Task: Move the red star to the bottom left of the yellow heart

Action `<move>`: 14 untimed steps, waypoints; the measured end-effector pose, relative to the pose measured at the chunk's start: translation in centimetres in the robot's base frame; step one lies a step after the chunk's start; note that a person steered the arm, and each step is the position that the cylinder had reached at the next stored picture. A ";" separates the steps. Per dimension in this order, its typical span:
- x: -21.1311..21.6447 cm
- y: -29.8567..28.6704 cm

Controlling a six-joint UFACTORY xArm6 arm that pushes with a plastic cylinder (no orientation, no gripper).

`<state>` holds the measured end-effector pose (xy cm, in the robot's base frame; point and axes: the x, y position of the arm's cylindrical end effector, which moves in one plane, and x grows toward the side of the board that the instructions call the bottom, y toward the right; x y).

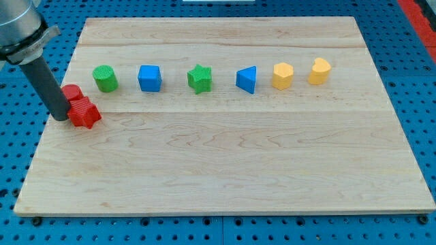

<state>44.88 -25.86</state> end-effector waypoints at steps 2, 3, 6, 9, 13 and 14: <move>-3.6 0.0; -4.5 0.0; -0.4 2.9; 1.6 22.9; -1.6 39.8; 2.7 43.8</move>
<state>47.61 17.96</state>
